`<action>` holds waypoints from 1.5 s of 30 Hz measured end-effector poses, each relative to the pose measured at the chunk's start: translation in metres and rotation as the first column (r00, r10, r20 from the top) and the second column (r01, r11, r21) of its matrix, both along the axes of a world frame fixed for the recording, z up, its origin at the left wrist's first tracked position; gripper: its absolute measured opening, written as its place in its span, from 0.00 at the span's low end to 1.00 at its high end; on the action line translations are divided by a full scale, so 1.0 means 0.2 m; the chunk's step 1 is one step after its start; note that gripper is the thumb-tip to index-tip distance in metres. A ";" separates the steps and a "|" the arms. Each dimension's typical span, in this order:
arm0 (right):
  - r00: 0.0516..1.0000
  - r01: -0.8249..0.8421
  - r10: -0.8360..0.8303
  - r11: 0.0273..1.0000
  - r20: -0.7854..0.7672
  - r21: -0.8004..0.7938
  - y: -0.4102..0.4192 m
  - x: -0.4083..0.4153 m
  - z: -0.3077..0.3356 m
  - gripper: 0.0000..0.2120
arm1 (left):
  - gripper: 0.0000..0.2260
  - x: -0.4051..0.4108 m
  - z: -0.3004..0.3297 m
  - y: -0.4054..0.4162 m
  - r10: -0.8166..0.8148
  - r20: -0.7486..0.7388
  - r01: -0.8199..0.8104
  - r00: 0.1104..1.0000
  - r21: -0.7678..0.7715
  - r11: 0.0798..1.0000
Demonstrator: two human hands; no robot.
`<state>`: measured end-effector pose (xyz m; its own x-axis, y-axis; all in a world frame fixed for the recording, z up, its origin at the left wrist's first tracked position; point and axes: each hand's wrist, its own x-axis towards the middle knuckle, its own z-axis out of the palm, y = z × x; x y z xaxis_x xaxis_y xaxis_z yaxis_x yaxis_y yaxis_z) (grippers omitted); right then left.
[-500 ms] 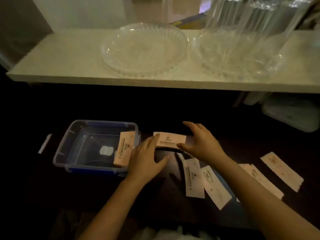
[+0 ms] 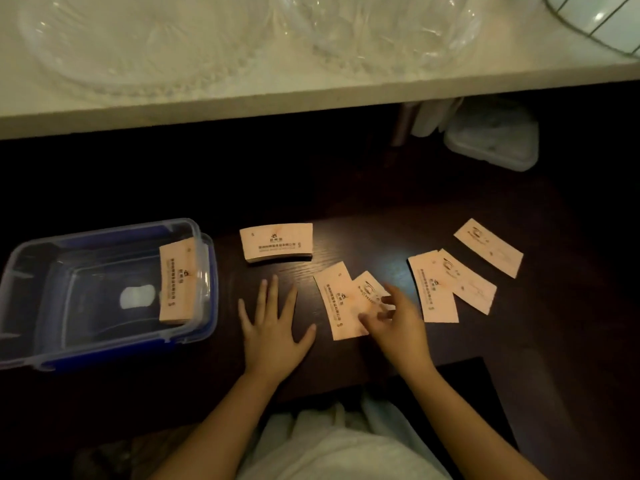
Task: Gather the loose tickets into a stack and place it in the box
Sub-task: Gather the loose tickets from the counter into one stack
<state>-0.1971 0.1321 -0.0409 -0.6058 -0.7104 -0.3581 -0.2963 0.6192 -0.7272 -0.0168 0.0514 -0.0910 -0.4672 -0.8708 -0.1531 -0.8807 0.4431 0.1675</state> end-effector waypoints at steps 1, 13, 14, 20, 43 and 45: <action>0.999 0.002 0.000 1.000 -0.055 0.028 0.01 0.02 -0.01 0.29 | 0.34 0.00 0.00 0.00 -0.001 0.010 0.001 1.000 -0.013 1.000; 0.779 -0.136 0.241 0.966 -0.579 0.220 -0.01 0.20 -0.10 0.26 | 0.35 -0.01 -0.01 -0.01 0.006 0.050 -0.006 0.999 0.003 1.000; 0.777 -0.135 0.237 0.968 -0.584 0.213 -0.01 0.21 -0.11 0.25 | 0.35 -0.01 -0.02 -0.01 0.007 0.054 -0.007 0.999 0.005 1.000; 0.864 -0.122 0.185 0.979 -0.468 0.161 -0.04 0.21 -0.11 0.25 | 0.35 -0.01 -0.02 -0.01 0.007 0.057 -0.008 0.998 0.018 1.000; 0.781 -0.301 0.366 0.931 -0.506 0.207 0.19 -0.13 -0.05 0.25 | 0.07 0.00 0.22 -0.15 0.804 -0.529 -0.069 0.272 0.823 0.565; 0.734 -0.319 0.430 0.902 -0.526 0.293 0.22 -0.13 -0.06 0.24 | 0.09 0.02 0.23 -0.16 0.811 -0.531 -0.045 0.246 0.830 0.556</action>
